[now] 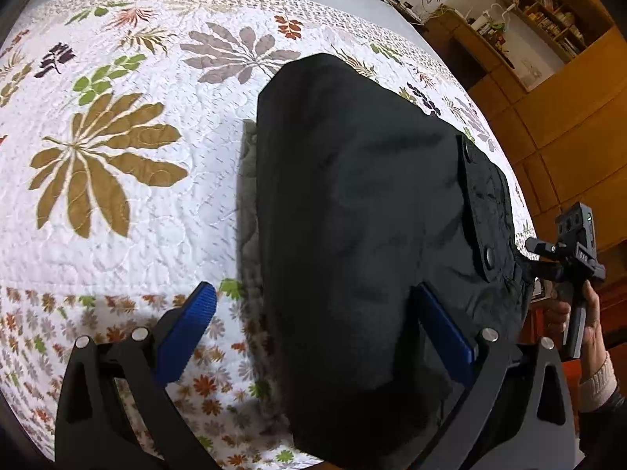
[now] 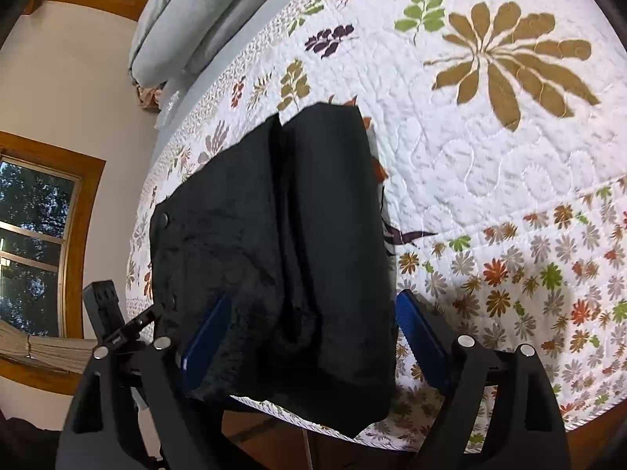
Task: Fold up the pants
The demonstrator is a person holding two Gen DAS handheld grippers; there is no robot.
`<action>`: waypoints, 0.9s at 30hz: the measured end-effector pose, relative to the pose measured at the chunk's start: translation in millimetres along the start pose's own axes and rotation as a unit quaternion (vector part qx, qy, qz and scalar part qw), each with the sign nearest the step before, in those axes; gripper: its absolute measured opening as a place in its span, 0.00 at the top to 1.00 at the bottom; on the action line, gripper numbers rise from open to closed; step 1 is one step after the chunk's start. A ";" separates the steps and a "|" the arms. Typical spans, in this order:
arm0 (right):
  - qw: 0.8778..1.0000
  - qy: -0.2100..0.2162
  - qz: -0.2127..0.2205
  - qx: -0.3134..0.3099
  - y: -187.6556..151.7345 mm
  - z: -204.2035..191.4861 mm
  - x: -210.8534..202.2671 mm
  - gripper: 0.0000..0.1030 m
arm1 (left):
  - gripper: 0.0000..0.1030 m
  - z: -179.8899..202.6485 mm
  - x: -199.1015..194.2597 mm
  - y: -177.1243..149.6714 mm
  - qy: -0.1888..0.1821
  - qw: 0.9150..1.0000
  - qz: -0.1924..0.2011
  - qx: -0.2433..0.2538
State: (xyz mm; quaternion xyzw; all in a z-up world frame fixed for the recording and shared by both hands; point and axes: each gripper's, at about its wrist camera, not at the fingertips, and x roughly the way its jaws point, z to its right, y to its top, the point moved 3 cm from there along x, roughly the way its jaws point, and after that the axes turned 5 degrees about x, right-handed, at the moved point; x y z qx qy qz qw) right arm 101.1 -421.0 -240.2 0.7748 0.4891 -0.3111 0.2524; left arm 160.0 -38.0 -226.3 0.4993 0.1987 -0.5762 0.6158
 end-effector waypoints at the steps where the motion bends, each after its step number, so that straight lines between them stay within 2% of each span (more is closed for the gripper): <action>1: 1.000 0.002 -0.002 -0.001 -0.9 -0.5 0.8 0.16 | 0.02 0.5 2.5 1.3 -0.005 1.000 -0.005 -0.002; 9: 1.000 0.005 -0.022 -0.008 -2.8 -0.7 9.7 0.13 | 0.02 7.1 19.4 6.6 -0.049 0.998 -0.043 -0.011; 12: 1.000 0.005 -0.028 -0.011 -3.3 -1.3 12.8 0.13 | 0.02 10.5 26.3 3.3 -0.073 0.995 -0.069 -0.017; 16: 0.999 0.005 -0.033 -0.018 -4.4 -2.5 15.8 0.11 | 0.02 15.3 31.3 -0.9 -0.075 0.993 -0.087 0.001; 22: 0.999 0.007 -0.043 -0.017 -4.3 -10.4 29.6 0.07 | 0.02 20.2 42.4 2.3 -0.086 0.991 -0.106 -0.004; 27: 0.999 0.004 -0.042 -0.033 -6.2 -17.2 35.3 0.09 | 0.02 22.0 46.9 4.7 -0.099 0.989 -0.108 -0.010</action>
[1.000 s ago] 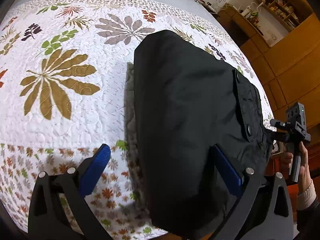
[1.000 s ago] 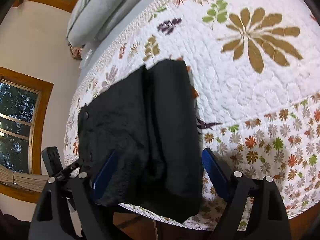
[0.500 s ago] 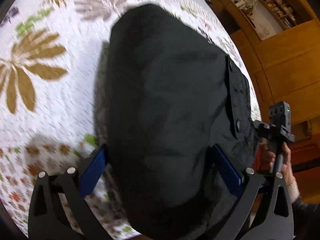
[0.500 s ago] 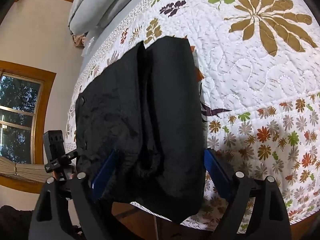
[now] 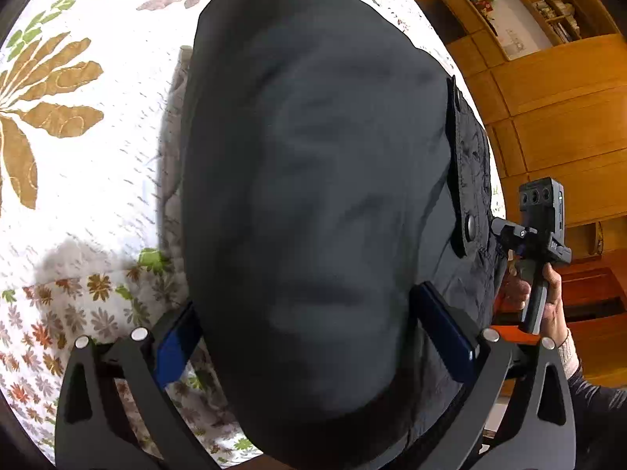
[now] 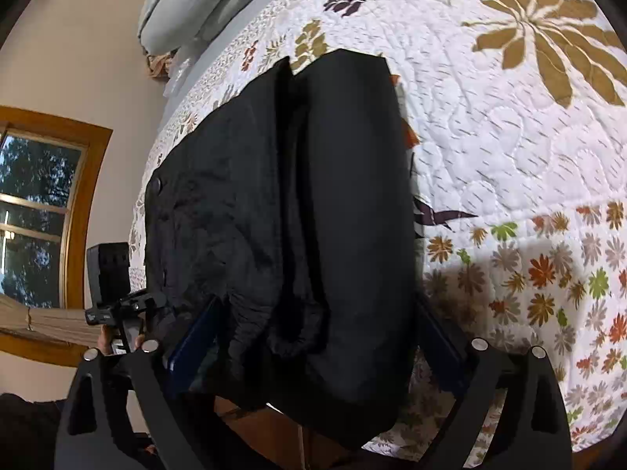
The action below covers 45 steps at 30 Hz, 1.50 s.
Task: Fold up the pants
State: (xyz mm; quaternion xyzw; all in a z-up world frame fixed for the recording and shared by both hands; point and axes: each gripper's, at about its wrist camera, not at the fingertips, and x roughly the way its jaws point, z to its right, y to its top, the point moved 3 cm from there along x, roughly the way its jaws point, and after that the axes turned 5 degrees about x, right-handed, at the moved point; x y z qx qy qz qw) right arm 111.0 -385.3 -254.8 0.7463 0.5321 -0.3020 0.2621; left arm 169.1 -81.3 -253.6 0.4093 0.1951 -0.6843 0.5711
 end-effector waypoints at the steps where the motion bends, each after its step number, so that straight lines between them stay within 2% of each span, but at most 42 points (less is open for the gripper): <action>1: 1.000 0.000 -0.001 -0.002 0.0 -1.2 0.7 0.11 | 0.02 0.4 1.1 0.8 -0.002 1.000 0.000 0.001; 6: 1.000 0.002 0.000 -0.010 -2.6 -0.3 -1.9 0.19 | 0.02 1.2 6.0 2.7 -0.008 1.000 0.003 0.004; 13: 1.000 -0.011 0.001 -0.020 -1.6 -3.2 -2.6 0.21 | 0.02 8.0 7.8 1.3 0.010 1.000 0.006 0.009; 14: 1.000 -0.015 0.002 -0.028 -2.4 -3.7 -4.8 0.23 | 0.02 8.2 7.4 1.3 0.011 1.000 0.006 0.009; 17: 0.997 -0.029 0.013 -0.068 -5.8 -16.2 -12.8 0.41 | 0.02 12.4 5.3 -0.8 0.015 0.999 0.018 0.025; 20: 0.993 -0.042 0.024 -0.109 -8.3 -32.0 -18.1 0.49 | 0.03 17.4 5.3 -2.8 0.015 0.999 0.029 0.039; 23: 0.991 -0.034 0.031 -0.127 -6.7 -43.1 -22.4 0.56 | 0.03 15.5 3.2 -3.9 0.002 0.998 0.041 0.038; 37: 0.980 -0.018 0.050 -0.193 -3.4 -88.1 -21.9 0.62 | 0.04 -1.2 -6.9 -7.7 -0.052 0.995 0.082 0.027; 45: 0.967 0.003 0.052 -0.249 24.3 -140.6 -9.1 0.63 | 0.06 -31.8 -29.0 -3.7 -0.061 0.991 0.123 -0.006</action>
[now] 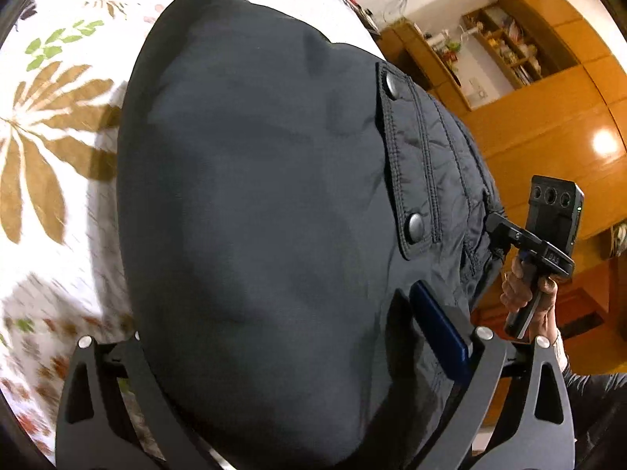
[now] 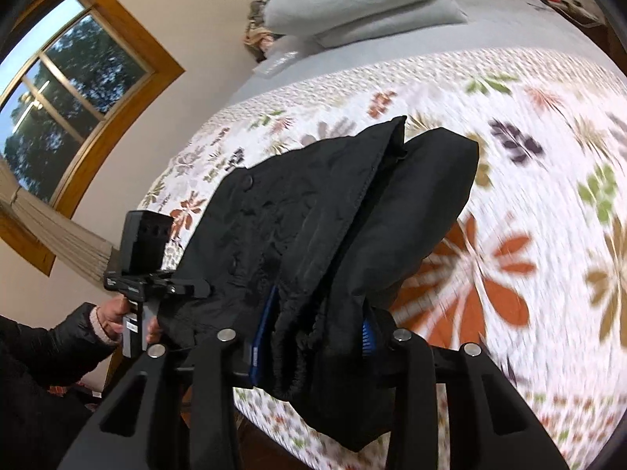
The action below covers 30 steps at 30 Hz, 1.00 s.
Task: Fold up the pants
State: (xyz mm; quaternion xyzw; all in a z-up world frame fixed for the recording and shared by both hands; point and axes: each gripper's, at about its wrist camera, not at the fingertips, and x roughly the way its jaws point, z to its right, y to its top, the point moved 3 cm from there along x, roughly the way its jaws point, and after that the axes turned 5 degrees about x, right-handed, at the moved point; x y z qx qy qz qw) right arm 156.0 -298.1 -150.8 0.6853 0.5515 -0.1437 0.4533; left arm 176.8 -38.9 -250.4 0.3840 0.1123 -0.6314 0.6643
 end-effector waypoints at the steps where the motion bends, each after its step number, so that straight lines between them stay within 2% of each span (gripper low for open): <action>1: 1.000 0.001 0.001 -0.008 6.6 -3.8 4.5 0.63 | 0.06 -4.0 -3.4 3.7 0.002 1.000 0.006 -0.004; 9: 1.000 0.002 0.013 0.003 36.7 -1.0 32.9 0.63 | 0.06 -33.2 -18.4 39.0 0.038 0.999 0.021 -0.005; 15: 0.999 0.001 0.030 0.034 57.4 20.1 44.6 0.63 | 0.06 -46.9 -14.0 81.3 0.061 0.998 0.021 0.010; 17: 0.998 0.002 0.032 0.048 64.0 29.5 49.3 0.63 | 0.07 -50.6 -10.7 94.4 0.082 0.996 0.015 0.022; 22: 0.997 0.010 0.030 0.076 67.4 50.7 58.3 0.63 | 0.07 -55.7 -4.8 101.3 0.113 0.993 0.000 0.032; 30: 0.996 0.014 0.024 0.090 62.3 63.5 60.9 0.62 | 0.07 -42.4 0.8 108.3 0.137 0.989 0.007 0.047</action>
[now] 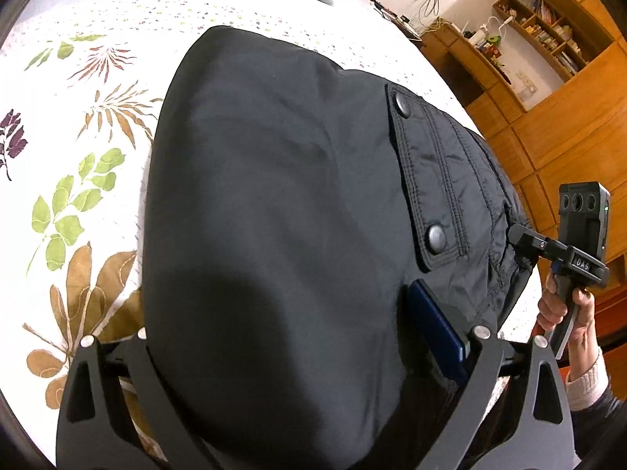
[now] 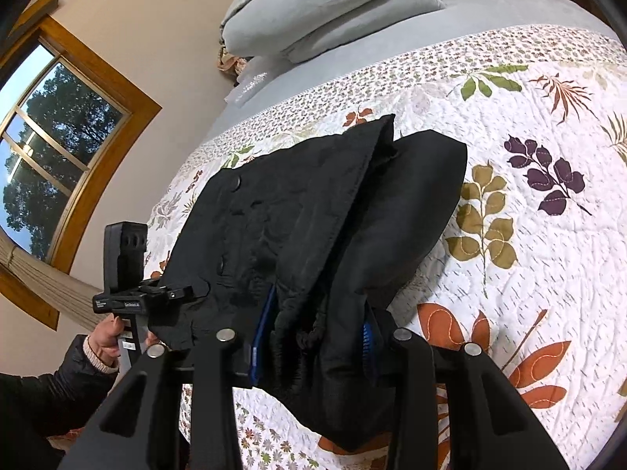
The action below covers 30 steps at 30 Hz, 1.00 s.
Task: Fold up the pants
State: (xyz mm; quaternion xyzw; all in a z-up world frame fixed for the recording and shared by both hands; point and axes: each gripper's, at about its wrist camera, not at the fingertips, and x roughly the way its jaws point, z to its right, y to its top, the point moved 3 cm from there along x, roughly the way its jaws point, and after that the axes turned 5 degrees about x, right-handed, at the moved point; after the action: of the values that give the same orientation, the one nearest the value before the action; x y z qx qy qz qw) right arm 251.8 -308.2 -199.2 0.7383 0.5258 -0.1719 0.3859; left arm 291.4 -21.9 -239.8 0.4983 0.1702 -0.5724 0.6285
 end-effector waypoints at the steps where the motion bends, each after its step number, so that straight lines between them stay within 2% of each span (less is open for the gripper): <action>1: 1.000 0.001 -0.001 0.002 3.8 2.8 2.6 0.62 | 0.07 -1.0 -0.4 -0.5 0.003 1.000 0.001 0.000; 3: 1.000 0.003 -0.002 0.008 6.2 2.4 4.2 0.61 | 0.06 12.0 5.0 10.7 0.008 1.000 0.001 0.001; 9: 1.000 0.010 -0.001 0.027 3.5 14.0 6.5 0.59 | 0.05 15.6 6.6 12.1 0.018 1.000 0.000 0.010; 12: 0.999 0.011 0.003 0.033 0.4 18.8 6.4 0.51 | 0.05 18.1 4.8 12.8 0.024 1.000 0.000 0.014; 14: 0.999 0.010 0.003 0.041 -1.7 22.2 6.5 0.46 | 0.05 16.2 -0.6 9.2 0.030 0.999 0.002 0.018; 25: 0.997 -0.001 0.015 0.075 -11.1 38.7 -6.0 0.41 | 0.06 26.6 -32.3 3.0 0.074 0.996 0.029 0.049; 30: 0.996 -0.021 0.041 0.080 -11.6 43.1 -29.0 0.39 | 0.06 37.4 -53.1 2.2 0.097 0.991 0.054 0.072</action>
State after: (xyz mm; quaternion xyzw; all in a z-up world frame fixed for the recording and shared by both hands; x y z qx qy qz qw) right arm 236.6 -357.5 -212.3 0.7839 0.4719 -0.2129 0.3428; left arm 264.7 -23.7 -180.6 0.6041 0.1615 -0.4977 0.6011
